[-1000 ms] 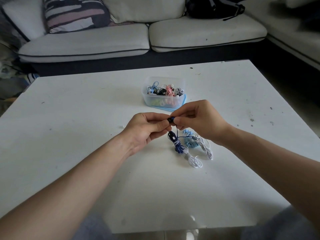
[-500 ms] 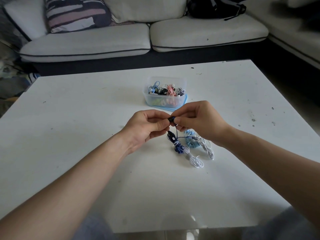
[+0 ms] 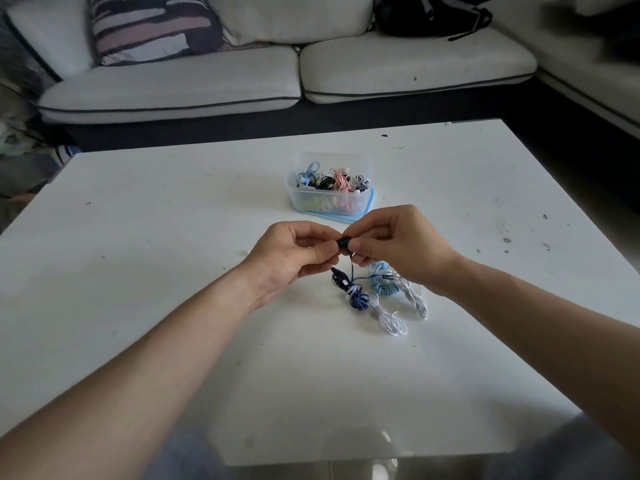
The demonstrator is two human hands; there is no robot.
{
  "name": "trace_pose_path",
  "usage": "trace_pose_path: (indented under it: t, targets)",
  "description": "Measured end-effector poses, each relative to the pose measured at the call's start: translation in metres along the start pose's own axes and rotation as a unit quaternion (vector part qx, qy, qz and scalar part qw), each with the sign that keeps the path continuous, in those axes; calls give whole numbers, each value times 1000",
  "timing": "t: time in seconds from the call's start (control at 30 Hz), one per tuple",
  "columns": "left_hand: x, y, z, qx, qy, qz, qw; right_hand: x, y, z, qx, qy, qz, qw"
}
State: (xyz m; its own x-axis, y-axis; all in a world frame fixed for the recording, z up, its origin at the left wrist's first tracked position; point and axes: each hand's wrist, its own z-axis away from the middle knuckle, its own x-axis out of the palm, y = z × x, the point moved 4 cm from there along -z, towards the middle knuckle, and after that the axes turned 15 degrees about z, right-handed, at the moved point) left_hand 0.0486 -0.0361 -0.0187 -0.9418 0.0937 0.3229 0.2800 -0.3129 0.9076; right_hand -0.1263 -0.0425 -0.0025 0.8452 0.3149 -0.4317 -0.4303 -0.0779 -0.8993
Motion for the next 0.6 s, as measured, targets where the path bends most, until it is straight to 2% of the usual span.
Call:
trace_pose_path:
  t: [0.33,0.47,0.6]
  targets:
    - [2,-1,-1,-9,-16,39,999,0,4,-1,30,17,-63,997]
    - [2,-1,-1,19,-15,-23,999,0,4,-1,36,21,-70,997]
    - [7,0,0,38,-55,-50,996,0,3,-1,42,24,-76,996]
